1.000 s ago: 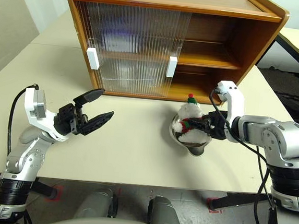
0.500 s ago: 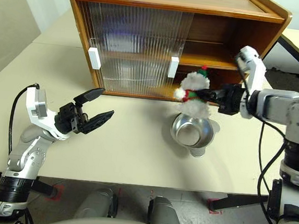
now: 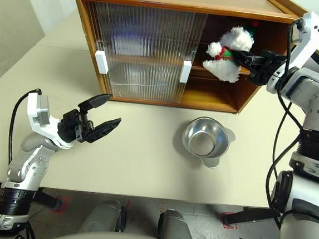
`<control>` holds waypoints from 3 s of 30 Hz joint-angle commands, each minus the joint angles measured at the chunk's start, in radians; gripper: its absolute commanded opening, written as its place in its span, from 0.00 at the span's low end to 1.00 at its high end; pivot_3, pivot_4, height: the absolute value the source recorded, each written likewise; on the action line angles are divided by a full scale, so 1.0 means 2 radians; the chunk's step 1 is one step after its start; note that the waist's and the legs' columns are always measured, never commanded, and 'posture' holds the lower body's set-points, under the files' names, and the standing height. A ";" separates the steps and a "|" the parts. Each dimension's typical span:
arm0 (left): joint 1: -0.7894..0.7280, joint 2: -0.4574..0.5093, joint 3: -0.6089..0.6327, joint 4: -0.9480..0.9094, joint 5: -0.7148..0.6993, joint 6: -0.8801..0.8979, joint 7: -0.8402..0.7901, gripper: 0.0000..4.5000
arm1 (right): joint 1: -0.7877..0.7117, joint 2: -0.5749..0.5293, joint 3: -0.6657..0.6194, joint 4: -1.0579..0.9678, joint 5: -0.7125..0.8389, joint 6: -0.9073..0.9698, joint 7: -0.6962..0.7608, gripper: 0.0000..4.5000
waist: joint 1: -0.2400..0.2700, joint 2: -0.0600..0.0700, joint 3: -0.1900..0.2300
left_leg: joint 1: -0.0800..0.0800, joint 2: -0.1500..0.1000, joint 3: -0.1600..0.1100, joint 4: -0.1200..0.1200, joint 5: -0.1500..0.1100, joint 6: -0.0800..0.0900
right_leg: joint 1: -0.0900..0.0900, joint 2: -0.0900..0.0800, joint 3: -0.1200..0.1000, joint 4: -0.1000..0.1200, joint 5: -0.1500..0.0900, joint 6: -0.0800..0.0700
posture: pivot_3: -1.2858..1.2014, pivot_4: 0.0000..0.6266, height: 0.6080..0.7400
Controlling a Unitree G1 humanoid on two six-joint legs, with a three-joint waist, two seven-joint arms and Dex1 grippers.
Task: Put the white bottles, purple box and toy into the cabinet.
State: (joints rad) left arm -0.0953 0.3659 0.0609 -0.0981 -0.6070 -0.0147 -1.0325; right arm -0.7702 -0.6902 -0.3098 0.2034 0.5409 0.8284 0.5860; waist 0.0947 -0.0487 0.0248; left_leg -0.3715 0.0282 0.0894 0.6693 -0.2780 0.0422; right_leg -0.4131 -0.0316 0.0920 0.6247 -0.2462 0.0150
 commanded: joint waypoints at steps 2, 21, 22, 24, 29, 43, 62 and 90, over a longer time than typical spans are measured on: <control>0.002 0.002 0.000 0.005 0.007 -0.002 -0.001 1.00 | -0.018 0.013 0.023 0.062 -0.066 -0.139 -0.008 0.01 | 0.000 0.000 0.000 | 0.000 0.000 0.000 0.000 0.000 0.000 | 0.000 0.000 0.000 0.000 0.000 0.000 | 0.59 0.00 1.00; 0.010 0.001 0.007 -0.002 0.008 -0.008 0.014 1.00 | -0.096 0.051 0.040 0.244 -0.148 -0.332 -0.028 0.41 | 0.001 0.001 0.000 | 0.000 0.000 -0.001 -0.002 0.000 0.000 | 0.000 -0.001 0.000 0.001 0.001 -0.001 | 0.61 0.00 1.00; 0.011 0.001 0.006 -0.003 0.009 -0.008 0.015 1.00 | -0.097 0.048 0.040 0.244 -0.150 -0.333 -0.026 0.49 | 0.001 0.001 0.000 | 0.000 0.000 0.000 -0.002 0.000 0.000 | -0.001 -0.001 0.000 0.001 0.001 -0.001 | 0.60 0.00 1.00; 0.011 0.000 0.006 -0.004 0.009 -0.008 0.016 1.00 | -0.097 0.043 0.038 0.242 -0.154 -0.335 -0.027 0.65 | 0.001 0.002 -0.001 | 0.000 0.000 0.000 -0.002 0.000 0.000 | -0.001 -0.001 0.000 0.001 0.001 -0.001 | 0.60 0.00 1.00; 0.013 0.002 0.005 -0.006 0.007 -0.006 0.015 1.00 | -0.088 0.023 0.035 0.218 -0.149 -0.319 -0.008 0.99 | 0.002 0.002 -0.001 | 0.000 0.000 0.000 -0.001 0.000 0.000 | -0.001 -0.001 0.000 0.001 0.001 -0.001 | 0.60 0.00 1.00; 0.014 0.004 0.003 -0.006 0.007 -0.002 0.011 1.00 | 0.043 -0.086 0.023 0.006 0.024 0.029 0.188 0.99 | 0.006 0.002 -0.001 | -0.001 0.000 -0.002 -0.001 0.000 0.000 | -0.001 -0.002 -0.001 0.000 0.001 -0.001 | 0.60 0.00 1.00; 0.007 0.002 -0.007 -0.004 0.005 0.008 0.001 1.00 | 0.202 -0.048 -0.080 0.053 0.047 0.099 0.070 0.99 | 0.003 0.002 -0.002 | 0.000 0.000 -0.001 0.005 0.000 0.001 | 0.002 0.001 -0.001 0.001 0.000 0.002 | 0.59 0.00 1.00; 0.001 0.007 0.000 0.006 0.011 0.008 0.000 1.00 | 0.232 0.039 -0.127 0.037 0.107 0.223 -0.013 0.44 | 0.001 0.003 -0.002 | 0.000 0.000 -0.001 0.005 0.000 0.001 | 0.002 0.001 -0.001 0.001 0.000 0.002 | 0.59 0.00 1.00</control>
State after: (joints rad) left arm -0.0924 0.3737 0.0595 -0.0992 -0.5932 -0.0055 -1.0286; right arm -0.3032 -0.6131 -0.5436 0.2983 0.7381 1.2599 0.5709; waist 0.0963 -0.0431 0.0208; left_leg -0.3725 0.0289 0.0870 0.6797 -0.2774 0.0441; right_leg -0.4090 -0.0303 0.0909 0.6257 -0.2454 0.0200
